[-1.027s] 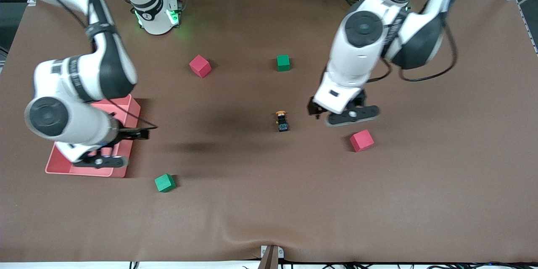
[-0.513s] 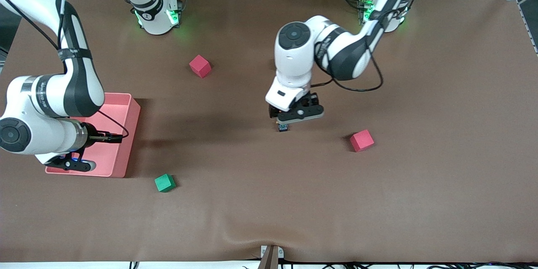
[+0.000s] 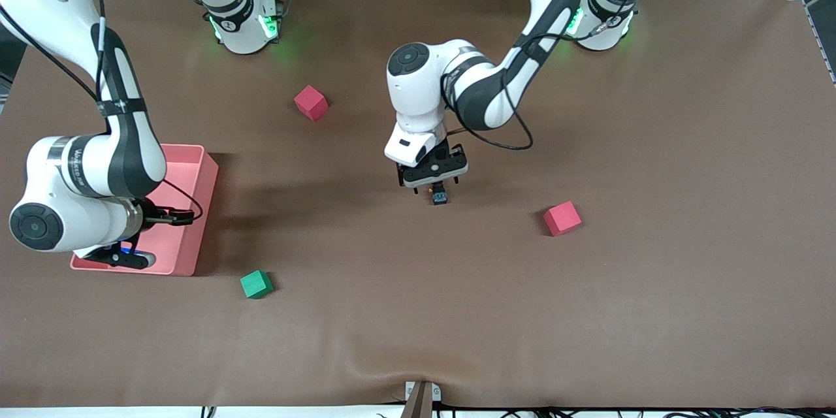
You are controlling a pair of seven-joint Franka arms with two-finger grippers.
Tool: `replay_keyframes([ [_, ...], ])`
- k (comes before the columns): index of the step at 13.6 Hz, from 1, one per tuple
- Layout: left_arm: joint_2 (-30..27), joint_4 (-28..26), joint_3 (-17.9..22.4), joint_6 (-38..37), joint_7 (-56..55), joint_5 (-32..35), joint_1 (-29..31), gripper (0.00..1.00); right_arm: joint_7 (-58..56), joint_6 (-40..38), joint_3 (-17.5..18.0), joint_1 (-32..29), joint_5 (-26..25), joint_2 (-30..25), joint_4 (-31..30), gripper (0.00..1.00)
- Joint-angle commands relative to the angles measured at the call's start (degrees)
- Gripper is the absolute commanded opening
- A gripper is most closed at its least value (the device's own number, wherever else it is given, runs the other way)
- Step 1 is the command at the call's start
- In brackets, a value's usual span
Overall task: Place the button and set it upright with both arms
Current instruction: 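Lower the left gripper onto the button and close on it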
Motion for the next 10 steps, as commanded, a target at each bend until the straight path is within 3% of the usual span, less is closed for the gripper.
replay_keyframes([
  [1,2.8,0.8,0.3,3.0,-7.0,4.5,-0.6,1.0,0.1,0.7,1.1,-1.8,-1.1,1.5,-0.2,1.0],
  [6,5.7,0.3,0.3,4.7,-11.5,9.7,-0.7,0.96,0.1,0.8,1.1,-1.8,-1.1,2.0,-0.2,1.0],
  [10,6.6,-0.7,0.3,4.8,-11.6,10.6,-1.8,0.86,0.1,0.8,1.1,-1.8,-1.1,2.0,-0.2,1.0],
])
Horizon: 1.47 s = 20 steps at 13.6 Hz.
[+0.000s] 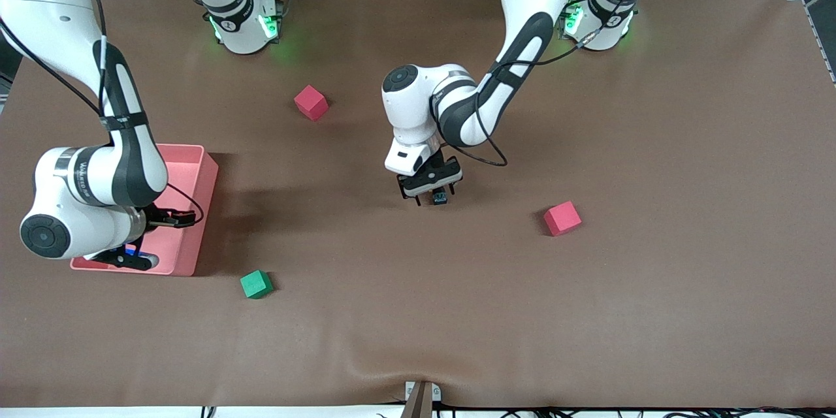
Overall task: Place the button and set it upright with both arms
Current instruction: 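Lower the left gripper onto the button and close on it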
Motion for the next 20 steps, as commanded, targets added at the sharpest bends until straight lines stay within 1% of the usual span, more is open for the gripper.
replay_keyframes([
  [1,0.6,-0.4,0.3,0.9,-1.5,2.3,-0.8,0.84,0.1,0.2,1.0,-0.8,-1.1,-0.3,-0.2,1.0],
  [4,0.6,-2.2,0.3,1.0,-1.5,2.5,-1.3,0.78,0.1,0.1,1.0,-0.8,-1.1,-0.3,-0.2,1.0],
  [7,0.6,-3.7,0.3,1.1,-1.6,5.6,-1.3,0.77,0.1,0.1,1.0,-0.6,-1.1,-0.3,-0.2,1.0],
  [11,0.7,-3.7,0.3,1.1,-2.5,5.6,-1.4,0.74,0.1,0.1,1.0,-0.4,-1.1,-0.3,-0.2,1.0],
  [12,0.7,-3.7,0.3,1.2,-2.6,5.6,-1.4,0.71,0.1,0.1,1.0,-0.4,-1.1,-0.3,-0.2,1.0],
  [16,0.8,-3.9,0.3,2.1,-3.4,5.6,-1.3,0.7,0.1,0.1,1.0,-0.4,-1.1,-0.3,-0.2,1.0],
  [20,2.0,-3.9,0.3,3.4,-3.5,5.7,-1.4,0.67,0.1,0.1,1.0,-0.4,-1.1,-0.3,-0.2,1.0],
])
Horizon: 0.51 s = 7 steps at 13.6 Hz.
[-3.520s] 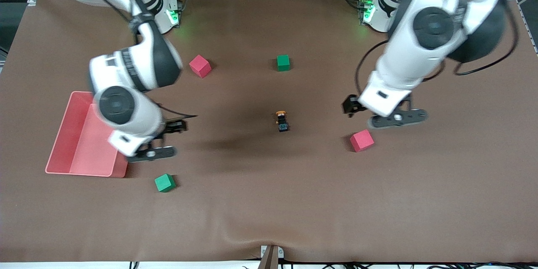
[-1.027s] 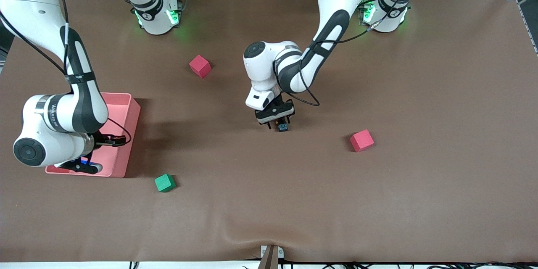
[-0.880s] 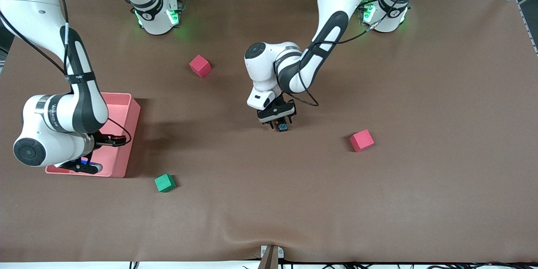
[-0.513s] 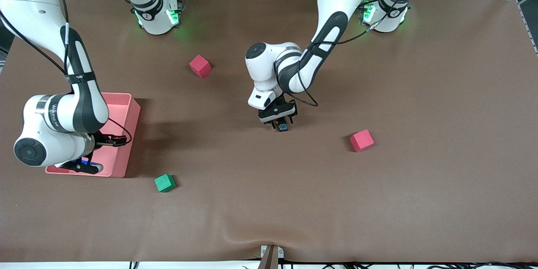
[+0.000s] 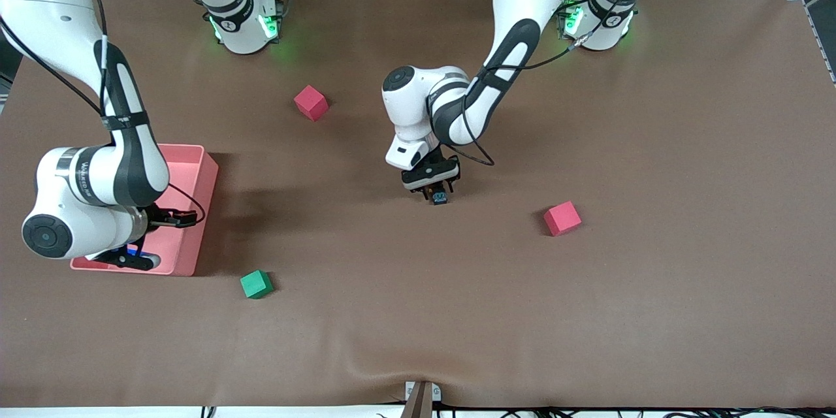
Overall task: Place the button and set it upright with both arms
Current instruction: 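Lower the left gripper onto the button and close on it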
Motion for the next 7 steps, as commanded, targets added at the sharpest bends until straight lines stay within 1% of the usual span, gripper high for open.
replay_keyframes([
  [1,0.9,-0.3,0.2,1.8,-2.0,1.8,-0.3,0.66,0.1,0.1,0.7,-0.3,-1.1,-0.3,-0.2,1.0],
  [2,0.9,-0.3,0.2,1.8,-2.0,1.8,-0.3,0.64,0.1,0.1,0.7,-0.3,-1.1,-0.3,-0.2,1.0],
  [4,0.9,-0.4,0.2,1.8,-2.0,1.8,-0.6,0.54,0.1,0.1,0.7,-0.3,-1.1,-0.3,-0.3,1.0],
  [6,0.9,-0.6,0.2,1.8,-2.0,1.8,-0.6,0.32,0.1,0.1,0.7,-0.3,-1.1,-0.3,-0.3,1.0],
  [7,0.8,-0.5,0.2,1.8,-2.2,1.7,-0.6,0.19,0.1,0.1,0.7,-0.3,-1.1,-0.3,-0.2,1.0],
])
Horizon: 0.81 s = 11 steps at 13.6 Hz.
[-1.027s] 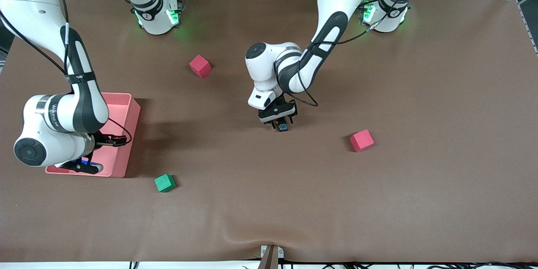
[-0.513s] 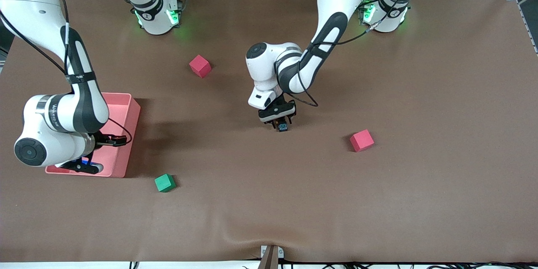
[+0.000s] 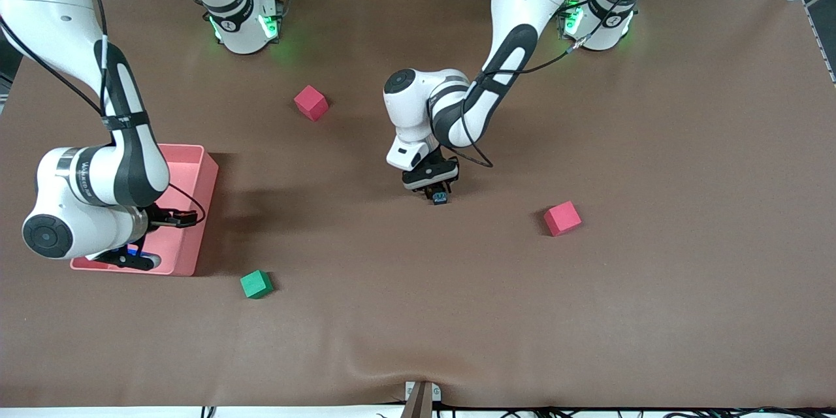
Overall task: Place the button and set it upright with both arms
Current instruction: 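Lower the left gripper onto the button and close on it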
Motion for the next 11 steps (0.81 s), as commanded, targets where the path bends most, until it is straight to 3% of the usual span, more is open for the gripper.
replay_keyframes([
  [1,-0.2,-0.1,0.2,1.0,-2.6,1.6,-0.4,0.08,0.1,0.1,0.6,-0.3,-1.1,-0.3,-0.3,1.0],
  [2,-0.4,0.0,0.2,1.0,-2.8,1.5,-0.4,0.0,0.1,0.1,0.6,-0.3,-1.1,-0.3,-0.3,1.0],
  [6,-1.6,2.4,0.2,0.9,-2.0,-0.4,0.2,0.0,0.1,0.1,0.6,-0.3,-1.1,-0.3,-0.2,1.0],
  [11,-3.5,5.1,0.1,0.8,-1.6,-11.3,2.1,0.0,0.1,0.2,0.6,-0.3,-1.1,-0.3,-0.2,1.0],
])
